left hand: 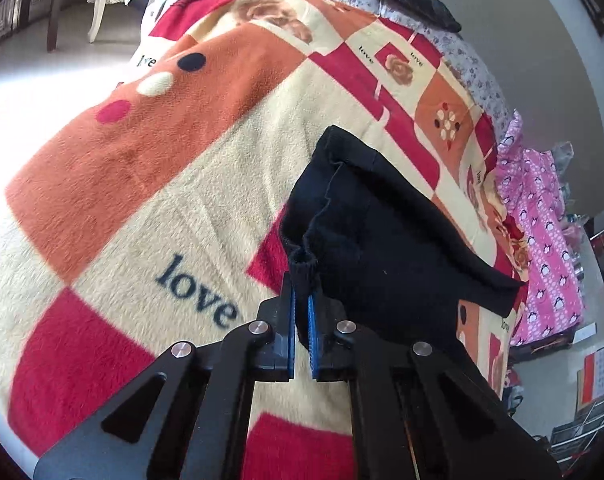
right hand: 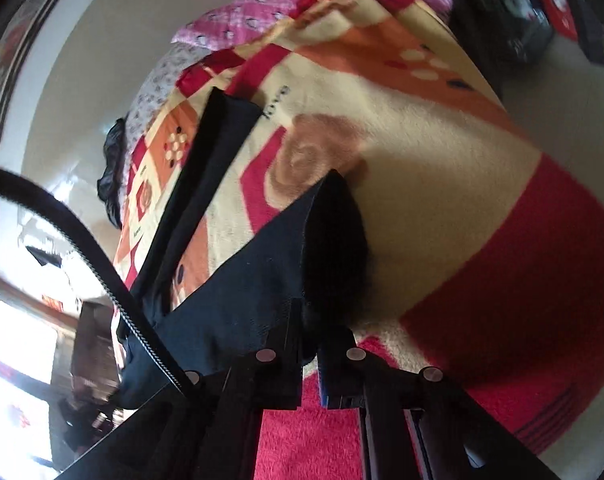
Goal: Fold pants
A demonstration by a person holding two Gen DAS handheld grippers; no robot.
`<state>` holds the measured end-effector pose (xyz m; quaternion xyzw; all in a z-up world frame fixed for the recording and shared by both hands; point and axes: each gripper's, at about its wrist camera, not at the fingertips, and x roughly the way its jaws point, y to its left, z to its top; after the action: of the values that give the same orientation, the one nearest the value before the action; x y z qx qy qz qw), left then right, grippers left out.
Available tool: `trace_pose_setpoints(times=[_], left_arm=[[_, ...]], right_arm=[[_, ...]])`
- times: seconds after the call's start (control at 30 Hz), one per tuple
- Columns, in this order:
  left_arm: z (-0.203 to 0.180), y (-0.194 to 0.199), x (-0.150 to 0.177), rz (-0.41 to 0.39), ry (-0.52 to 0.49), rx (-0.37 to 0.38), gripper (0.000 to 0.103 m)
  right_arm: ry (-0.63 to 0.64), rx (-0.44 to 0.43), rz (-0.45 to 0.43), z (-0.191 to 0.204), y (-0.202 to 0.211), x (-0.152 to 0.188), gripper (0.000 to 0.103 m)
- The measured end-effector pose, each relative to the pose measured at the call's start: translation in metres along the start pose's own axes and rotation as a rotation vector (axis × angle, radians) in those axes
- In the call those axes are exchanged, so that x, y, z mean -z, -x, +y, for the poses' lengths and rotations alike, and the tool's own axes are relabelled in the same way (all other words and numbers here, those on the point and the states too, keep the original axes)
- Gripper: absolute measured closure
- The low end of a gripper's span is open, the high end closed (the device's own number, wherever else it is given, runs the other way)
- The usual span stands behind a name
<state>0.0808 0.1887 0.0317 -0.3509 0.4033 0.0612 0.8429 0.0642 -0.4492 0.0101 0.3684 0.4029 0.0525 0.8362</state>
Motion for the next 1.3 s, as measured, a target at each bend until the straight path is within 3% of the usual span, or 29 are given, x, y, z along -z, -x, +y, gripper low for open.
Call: trace_pose_setpoints(times=[0.23,0.33,0.5,0.6,0.73,0.8,0.97,1.0,1.07,1.13,1.2,1.3], left_arm=[[0.012,0.058,0.026,-0.076,0.026,0.033,0.099],[0.034,0.078,0.036,-0.076,0.047,0.007,0.099],[0.065,0.067,0.069,0.011,0.098,-0.078,0.099],[0.057,0.080,0.072,-0.026,0.078,-0.077,0.099],[0.055,0.061,0.077,0.000,0.016,-0.158,0.099],[0.057,0.064,0.076,-0.015,0.000,-0.150,0.094],[0.077,0.073,0.062,-0.058,-0.028,-0.239,0.093],[0.081,0.079,0.058,-0.075,-0.020,-0.250,0.093],[0.087,0.095,0.047,-0.125,0.004,-0.274,0.093],[0.079,0.112,0.043,-0.160,0.003,-0.220,0.093],[0.055,0.113,0.048,-0.137,-0.063,-0.143,0.093],[0.009,0.096,0.070,-0.077,-0.214,-0.019,0.093]], right_arm=[[0.069,-0.048,-0.022,0.011,0.046,-0.003,0.099],[0.092,-0.055,0.029,0.012,0.052,-0.004,0.099],[0.097,0.063,0.193,-0.002,0.014,0.008,0.099],[0.102,0.002,0.117,0.001,0.033,0.008,0.099],[0.083,0.049,0.196,-0.013,0.014,0.016,0.099],[0.059,0.043,0.160,-0.013,0.022,0.013,0.099],[0.081,0.084,0.149,-0.019,0.032,0.009,0.098],[0.095,0.112,0.134,-0.017,0.038,0.008,0.097],[0.178,0.259,0.056,-0.005,0.053,0.003,0.097],[0.247,0.285,-0.025,0.012,0.068,-0.001,0.097],[0.334,0.254,-0.057,0.034,0.072,0.002,0.096],[0.481,0.157,-0.002,0.070,0.053,0.019,0.096]])
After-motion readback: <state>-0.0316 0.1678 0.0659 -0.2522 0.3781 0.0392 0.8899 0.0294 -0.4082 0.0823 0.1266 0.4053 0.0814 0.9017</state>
